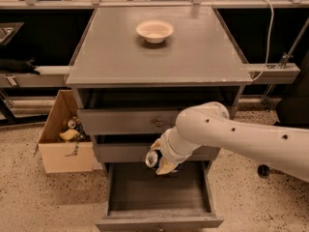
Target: Place pepsi can into bottom drawer
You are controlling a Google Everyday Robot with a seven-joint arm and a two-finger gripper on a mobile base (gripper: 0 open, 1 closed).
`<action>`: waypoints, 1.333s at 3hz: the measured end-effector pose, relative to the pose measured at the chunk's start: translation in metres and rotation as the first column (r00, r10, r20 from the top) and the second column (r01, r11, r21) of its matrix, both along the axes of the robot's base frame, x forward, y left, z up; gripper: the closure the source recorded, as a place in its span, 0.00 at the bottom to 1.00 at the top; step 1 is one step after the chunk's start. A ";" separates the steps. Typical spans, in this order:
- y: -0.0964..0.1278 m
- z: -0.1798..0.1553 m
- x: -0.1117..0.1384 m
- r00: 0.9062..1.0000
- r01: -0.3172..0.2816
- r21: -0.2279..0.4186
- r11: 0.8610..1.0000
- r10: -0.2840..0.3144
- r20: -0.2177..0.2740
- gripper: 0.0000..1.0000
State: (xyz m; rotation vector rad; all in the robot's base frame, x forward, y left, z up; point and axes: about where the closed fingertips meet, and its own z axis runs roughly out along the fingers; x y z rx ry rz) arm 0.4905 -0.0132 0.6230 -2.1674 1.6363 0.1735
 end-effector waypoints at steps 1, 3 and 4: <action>-0.020 -0.061 0.019 0.994 0.105 0.073 0.992 -0.107 0.018 1.00; -0.024 -0.092 0.015 0.991 0.134 0.102 0.986 -0.132 -0.032 1.00; -0.032 -0.155 0.000 0.975 0.210 0.187 0.960 -0.191 -0.113 1.00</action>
Offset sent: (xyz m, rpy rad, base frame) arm 0.0140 -0.0223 -0.0462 0.0443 -0.0215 -0.0897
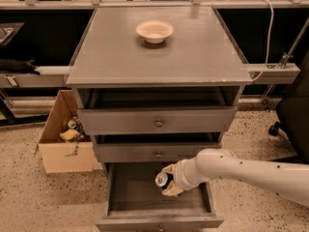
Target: Place pepsi can into bottom drawer
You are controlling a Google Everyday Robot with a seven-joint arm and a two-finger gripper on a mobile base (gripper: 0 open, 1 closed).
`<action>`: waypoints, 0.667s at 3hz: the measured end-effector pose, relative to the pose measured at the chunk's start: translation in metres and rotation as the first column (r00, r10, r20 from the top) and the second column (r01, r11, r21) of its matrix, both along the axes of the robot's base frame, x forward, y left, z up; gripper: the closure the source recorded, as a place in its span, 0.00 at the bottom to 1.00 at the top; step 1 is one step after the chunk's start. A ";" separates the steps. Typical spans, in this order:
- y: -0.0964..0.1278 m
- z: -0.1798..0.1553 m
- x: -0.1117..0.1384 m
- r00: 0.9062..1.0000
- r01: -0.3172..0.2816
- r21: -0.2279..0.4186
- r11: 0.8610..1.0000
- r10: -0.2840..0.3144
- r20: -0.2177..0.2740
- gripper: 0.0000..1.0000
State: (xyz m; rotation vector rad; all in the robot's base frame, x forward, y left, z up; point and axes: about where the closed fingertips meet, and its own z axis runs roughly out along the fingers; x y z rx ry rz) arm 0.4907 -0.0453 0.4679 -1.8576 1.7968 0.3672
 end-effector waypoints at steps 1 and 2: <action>-0.009 -0.053 -0.005 0.996 0.094 0.126 0.988 -0.094 -0.011 1.00; -0.021 -0.103 0.001 0.978 0.204 0.242 0.949 -0.211 0.002 1.00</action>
Offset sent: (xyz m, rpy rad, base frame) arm 0.0084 -0.0393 -0.1644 0.3814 -0.0607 -0.3554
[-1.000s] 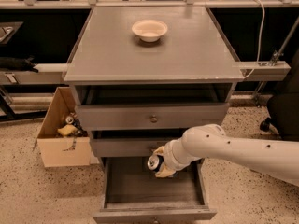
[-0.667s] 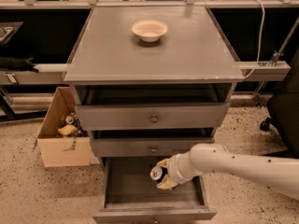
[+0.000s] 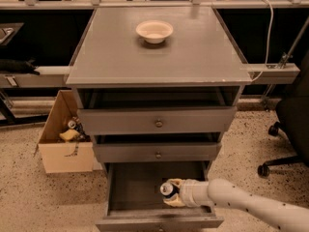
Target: Place pepsi can into bottom drawer
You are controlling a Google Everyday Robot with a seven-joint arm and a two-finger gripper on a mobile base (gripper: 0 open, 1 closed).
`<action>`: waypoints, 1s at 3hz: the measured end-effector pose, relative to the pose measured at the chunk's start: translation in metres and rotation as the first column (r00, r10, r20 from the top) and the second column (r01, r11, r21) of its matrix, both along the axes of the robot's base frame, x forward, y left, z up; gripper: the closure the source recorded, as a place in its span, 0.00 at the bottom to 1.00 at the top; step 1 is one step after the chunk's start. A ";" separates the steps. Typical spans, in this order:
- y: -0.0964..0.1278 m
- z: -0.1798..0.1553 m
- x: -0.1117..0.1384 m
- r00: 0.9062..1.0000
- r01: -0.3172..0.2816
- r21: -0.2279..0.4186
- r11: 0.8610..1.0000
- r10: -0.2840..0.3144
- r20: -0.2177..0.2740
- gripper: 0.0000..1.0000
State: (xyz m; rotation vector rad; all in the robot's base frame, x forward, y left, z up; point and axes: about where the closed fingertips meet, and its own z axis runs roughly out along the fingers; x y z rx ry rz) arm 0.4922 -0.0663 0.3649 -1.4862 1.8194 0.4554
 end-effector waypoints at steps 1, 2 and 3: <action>-0.002 -0.065 0.008 0.995 0.094 0.108 0.990 -0.093 -0.021 1.00; -0.002 -0.060 0.009 0.996 0.088 0.103 0.991 -0.087 -0.015 1.00; -0.001 -0.067 0.013 0.997 0.075 0.109 0.991 -0.076 0.007 1.00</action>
Offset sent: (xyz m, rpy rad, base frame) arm 0.0097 -0.0056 -0.0357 0.0715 -0.0088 -0.0631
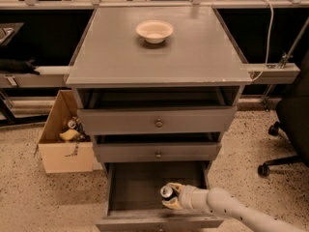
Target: Place pepsi can into bottom drawer
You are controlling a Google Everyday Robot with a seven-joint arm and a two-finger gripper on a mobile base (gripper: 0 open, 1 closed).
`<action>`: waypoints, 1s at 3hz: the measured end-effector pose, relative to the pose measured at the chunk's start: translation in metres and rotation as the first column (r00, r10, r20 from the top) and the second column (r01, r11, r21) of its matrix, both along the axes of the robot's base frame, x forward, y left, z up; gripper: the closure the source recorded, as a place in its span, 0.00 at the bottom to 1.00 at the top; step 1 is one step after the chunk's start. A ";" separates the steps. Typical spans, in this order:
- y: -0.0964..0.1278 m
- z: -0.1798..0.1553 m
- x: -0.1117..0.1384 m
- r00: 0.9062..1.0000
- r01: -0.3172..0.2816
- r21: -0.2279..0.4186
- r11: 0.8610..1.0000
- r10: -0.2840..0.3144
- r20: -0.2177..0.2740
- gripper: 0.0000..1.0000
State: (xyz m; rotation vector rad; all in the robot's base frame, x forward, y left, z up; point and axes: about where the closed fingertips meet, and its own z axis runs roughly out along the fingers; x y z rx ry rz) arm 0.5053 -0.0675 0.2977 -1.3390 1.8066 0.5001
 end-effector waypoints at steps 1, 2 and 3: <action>0.010 -0.021 0.019 0.998 -0.050 0.074 0.996 0.047 0.041 1.00; 0.010 -0.037 0.039 0.997 -0.073 0.123 0.990 0.068 0.048 1.00; 0.012 -0.063 0.056 0.995 -0.096 0.159 0.983 0.095 0.018 1.00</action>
Offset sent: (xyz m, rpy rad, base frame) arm 0.0685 0.0043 -0.0569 0.1855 -0.0537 0.0916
